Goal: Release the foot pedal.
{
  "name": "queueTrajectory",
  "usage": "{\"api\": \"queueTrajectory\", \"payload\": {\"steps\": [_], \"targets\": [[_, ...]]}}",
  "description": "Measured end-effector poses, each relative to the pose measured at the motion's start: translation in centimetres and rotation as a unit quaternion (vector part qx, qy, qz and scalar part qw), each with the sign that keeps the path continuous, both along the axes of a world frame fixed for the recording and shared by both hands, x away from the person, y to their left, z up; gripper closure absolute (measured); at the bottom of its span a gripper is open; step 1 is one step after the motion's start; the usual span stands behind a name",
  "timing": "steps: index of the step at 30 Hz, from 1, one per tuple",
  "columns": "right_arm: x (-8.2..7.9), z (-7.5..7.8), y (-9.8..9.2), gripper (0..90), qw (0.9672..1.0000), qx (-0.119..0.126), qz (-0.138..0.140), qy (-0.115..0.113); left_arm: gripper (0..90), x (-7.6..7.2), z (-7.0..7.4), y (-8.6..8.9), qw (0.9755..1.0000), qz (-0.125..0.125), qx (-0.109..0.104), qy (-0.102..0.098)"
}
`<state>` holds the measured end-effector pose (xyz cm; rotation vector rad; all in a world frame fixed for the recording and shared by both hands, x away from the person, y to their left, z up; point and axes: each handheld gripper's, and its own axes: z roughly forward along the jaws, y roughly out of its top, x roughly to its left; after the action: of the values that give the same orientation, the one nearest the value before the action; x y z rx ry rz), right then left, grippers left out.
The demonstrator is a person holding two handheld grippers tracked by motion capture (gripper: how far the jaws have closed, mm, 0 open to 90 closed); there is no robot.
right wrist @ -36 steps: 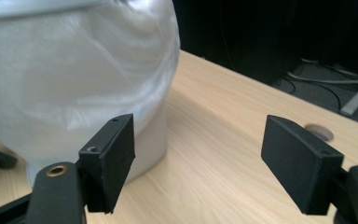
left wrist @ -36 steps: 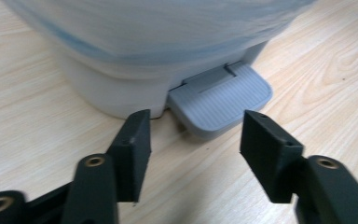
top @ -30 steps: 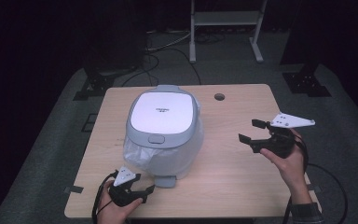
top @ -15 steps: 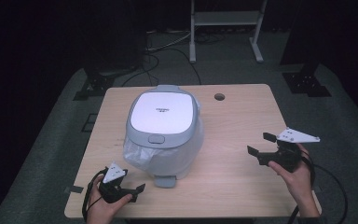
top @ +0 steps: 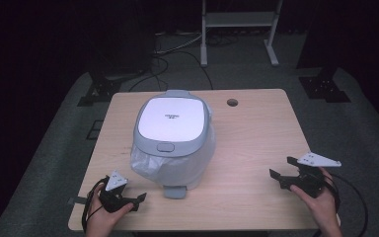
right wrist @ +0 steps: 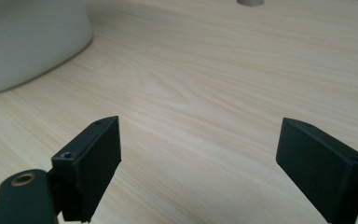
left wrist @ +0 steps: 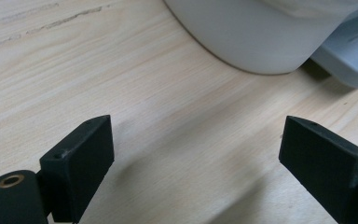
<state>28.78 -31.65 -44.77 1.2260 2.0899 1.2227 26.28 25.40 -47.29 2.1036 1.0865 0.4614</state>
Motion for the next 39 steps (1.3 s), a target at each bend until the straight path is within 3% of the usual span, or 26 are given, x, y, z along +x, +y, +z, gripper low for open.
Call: {"api": "queueTrajectory", "payload": {"steps": [8, 22, 39], "targets": [[-0.7, -1.2, -0.6, 12.7, 0.9997, -0.016, -0.013, 0.013, 9.0, 0.3, -0.6, 0.4, 0.9999, 0.002, 0.013, 0.009], [-1.1, -3.1, -0.5, 12.6, 0.9969, -0.059, -0.026, 0.045, 6.7, 0.4, -1.0, 0.8, 0.9999, -0.005, 0.012, -0.006], [-0.8, -4.0, -0.1, 11.8, 0.9946, -0.074, -0.021, 0.07, 6.7, 0.4, -1.0, 0.8, 0.9999, -0.005, 0.011, -0.006]]}}
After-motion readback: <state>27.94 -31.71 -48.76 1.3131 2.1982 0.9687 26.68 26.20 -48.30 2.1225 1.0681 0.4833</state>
